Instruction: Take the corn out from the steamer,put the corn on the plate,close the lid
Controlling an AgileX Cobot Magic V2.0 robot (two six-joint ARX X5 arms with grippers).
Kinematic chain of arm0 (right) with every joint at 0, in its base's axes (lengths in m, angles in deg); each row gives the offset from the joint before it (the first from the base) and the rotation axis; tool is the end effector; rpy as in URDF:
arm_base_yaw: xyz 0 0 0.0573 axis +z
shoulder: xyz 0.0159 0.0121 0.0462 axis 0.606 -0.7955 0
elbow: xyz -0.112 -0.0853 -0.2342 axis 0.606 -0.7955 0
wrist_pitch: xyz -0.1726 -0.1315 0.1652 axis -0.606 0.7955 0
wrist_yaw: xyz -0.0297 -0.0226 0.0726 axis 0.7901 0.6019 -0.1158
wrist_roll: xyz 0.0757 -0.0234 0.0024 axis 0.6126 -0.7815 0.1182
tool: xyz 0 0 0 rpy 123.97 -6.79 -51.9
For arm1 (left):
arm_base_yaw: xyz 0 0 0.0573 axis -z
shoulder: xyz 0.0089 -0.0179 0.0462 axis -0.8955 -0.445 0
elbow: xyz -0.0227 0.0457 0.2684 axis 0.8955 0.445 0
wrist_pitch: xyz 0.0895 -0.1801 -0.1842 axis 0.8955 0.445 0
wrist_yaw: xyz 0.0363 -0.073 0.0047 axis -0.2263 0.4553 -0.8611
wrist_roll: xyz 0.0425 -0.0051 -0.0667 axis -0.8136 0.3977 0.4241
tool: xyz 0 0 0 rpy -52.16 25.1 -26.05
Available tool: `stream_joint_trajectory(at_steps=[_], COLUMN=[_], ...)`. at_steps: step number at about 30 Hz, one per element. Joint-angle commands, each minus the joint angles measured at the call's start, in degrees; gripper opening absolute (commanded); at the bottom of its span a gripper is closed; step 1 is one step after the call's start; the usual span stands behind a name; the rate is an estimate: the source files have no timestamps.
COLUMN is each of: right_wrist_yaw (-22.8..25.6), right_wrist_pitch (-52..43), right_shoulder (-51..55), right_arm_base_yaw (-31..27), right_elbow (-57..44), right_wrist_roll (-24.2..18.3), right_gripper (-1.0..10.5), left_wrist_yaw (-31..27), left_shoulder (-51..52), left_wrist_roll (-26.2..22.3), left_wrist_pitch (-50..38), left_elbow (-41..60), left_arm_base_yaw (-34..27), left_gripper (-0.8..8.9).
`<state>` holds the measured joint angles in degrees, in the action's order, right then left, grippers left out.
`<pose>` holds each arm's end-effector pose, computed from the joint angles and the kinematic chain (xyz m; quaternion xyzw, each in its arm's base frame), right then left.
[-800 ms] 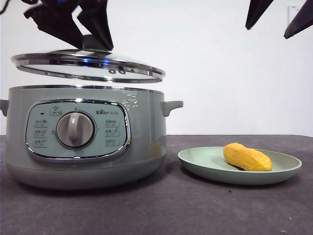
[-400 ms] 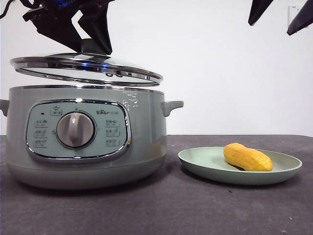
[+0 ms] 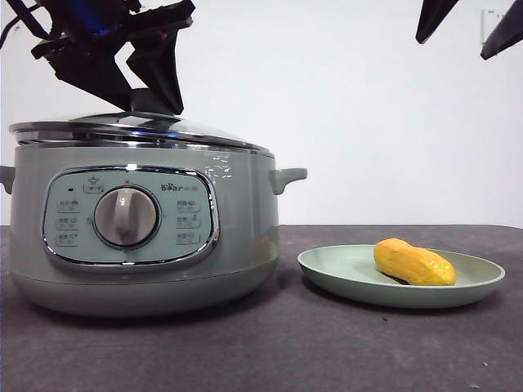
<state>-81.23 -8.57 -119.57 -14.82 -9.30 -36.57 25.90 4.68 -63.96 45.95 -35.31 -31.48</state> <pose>0.2380 0.0961 0.3270 -0.0336 0.3156 0.1579 0.9351 0.2806 -0.1659 0.2763 0.0557 0.3053 -0.1852 0.9324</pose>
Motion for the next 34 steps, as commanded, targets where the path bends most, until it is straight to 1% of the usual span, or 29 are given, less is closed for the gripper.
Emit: stream_joint_trajectory(at_steps=[1,8,12,15,20,23,24,26,28,29,34], right_wrist_yaw=[0.11,0.11,0.09,0.09,0.04,-0.04,-0.04,-0.04,-0.07,-0.07,-0.09], right_wrist_pitch=[-0.15,-0.13,0.02,0.35,1.18,1.25,1.27,1.42,1.49,1.49,1.55], right_shoulder=[-0.04,-0.04,-0.04,-0.04,-0.04,-0.04,-0.04,-0.04,-0.04,-0.04,-0.04], right_arm_base_yaw=[0.02,0.02,0.02,0.02,0.02,0.02,0.02,0.02,0.02,0.02,0.02], right_elbow=[-0.37,-0.37,-0.37,-0.37,-0.37,-0.37,-0.37,-0.37,-0.37,-0.37,-0.37], right_wrist_roll=[0.57,0.57,0.59,0.57,0.57,0.57,0.59,0.59,0.59,0.59,0.59], right_gripper=[4.1,4.1,4.1,4.1,4.1,4.1,4.1,4.1,4.1,4.1,4.1], left_wrist_yaw=[0.17,0.15,0.22,0.37,0.35,0.35,0.35,0.37,0.37,0.37,0.35], left_shoulder=[0.35,-0.37,-0.5,-0.7,-1.16,-1.49,-1.49,-1.49,-1.49,-1.49,-1.44], left_wrist_roll=[0.07,0.09,1.33,1.36,1.36,1.33,1.31,1.33,1.33,1.33,1.29], left_wrist_pitch=[-1.55,-2.91,-3.65,-3.61,-1.88,-0.13,0.28,0.9,1.22,1.29,0.55], left_elbow=[-0.02,0.17,0.17,0.17,0.17,0.17,0.17,0.17,0.17,0.17,0.17], left_arm_base_yaw=[0.2,0.2,0.2,0.2,0.2,0.17,0.17,0.17,0.2,0.2,0.2], left_gripper=[-0.09,-0.09,-0.09,-0.09,-0.07,0.11,0.5,2.34,3.83,4.15,4.12])
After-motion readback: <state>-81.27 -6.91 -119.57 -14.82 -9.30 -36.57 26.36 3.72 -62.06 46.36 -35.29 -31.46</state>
